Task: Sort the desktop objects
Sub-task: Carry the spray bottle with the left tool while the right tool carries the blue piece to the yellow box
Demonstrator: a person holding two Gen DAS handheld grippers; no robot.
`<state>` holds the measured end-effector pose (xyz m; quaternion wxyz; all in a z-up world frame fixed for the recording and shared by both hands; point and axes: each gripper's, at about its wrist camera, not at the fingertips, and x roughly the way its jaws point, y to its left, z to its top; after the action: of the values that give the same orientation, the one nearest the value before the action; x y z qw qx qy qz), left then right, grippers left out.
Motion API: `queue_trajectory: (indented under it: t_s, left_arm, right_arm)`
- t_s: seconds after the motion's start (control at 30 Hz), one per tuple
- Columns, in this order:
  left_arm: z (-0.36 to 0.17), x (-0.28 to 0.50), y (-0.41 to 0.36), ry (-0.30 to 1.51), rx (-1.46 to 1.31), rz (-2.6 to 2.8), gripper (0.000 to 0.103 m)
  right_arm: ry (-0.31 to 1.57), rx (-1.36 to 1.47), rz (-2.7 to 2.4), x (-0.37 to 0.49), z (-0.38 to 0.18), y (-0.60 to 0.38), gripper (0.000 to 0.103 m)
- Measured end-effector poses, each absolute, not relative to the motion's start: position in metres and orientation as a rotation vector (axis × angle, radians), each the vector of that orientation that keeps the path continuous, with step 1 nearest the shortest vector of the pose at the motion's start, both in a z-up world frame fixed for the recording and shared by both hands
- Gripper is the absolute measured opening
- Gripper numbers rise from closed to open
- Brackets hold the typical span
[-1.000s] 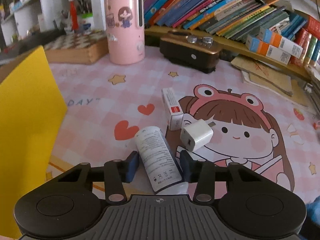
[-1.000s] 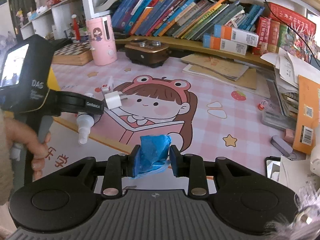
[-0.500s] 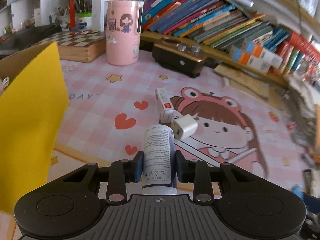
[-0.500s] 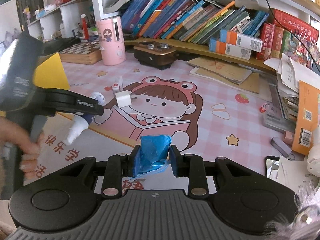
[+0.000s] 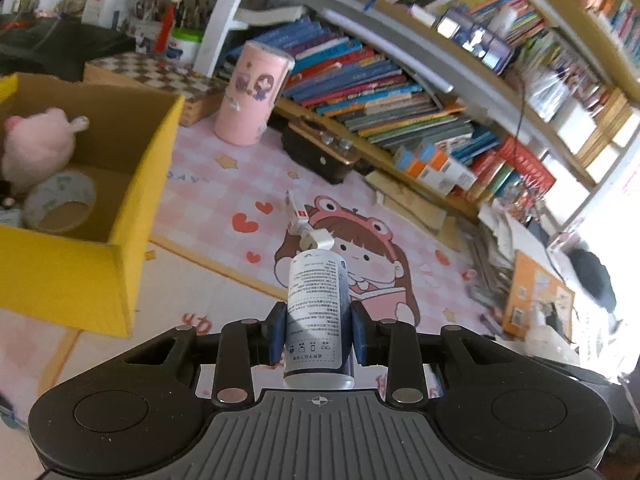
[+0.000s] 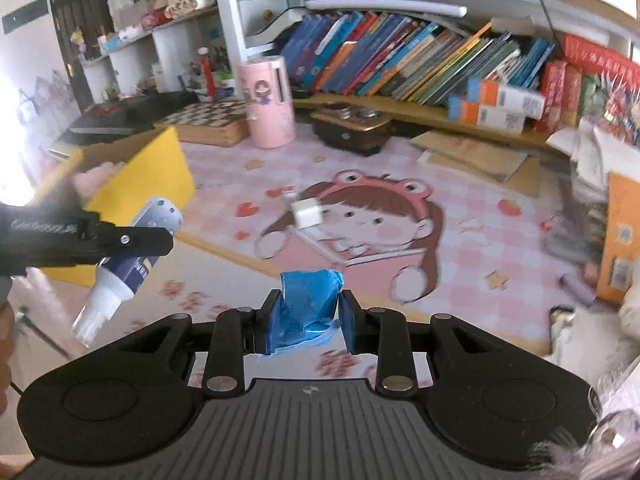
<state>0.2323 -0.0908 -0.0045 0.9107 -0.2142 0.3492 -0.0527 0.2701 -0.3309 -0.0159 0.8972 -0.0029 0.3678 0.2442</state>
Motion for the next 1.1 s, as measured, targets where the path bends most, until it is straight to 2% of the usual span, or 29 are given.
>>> queue_trajectory:
  t_s: [1.1]
  left_arm:
    - [-0.016,0.068,0.05,0.731,-0.47,-0.134,0.031]
  right_arm:
    - [0.807,-0.054,0.543,0.101,-0.02,-0.17,0.028]
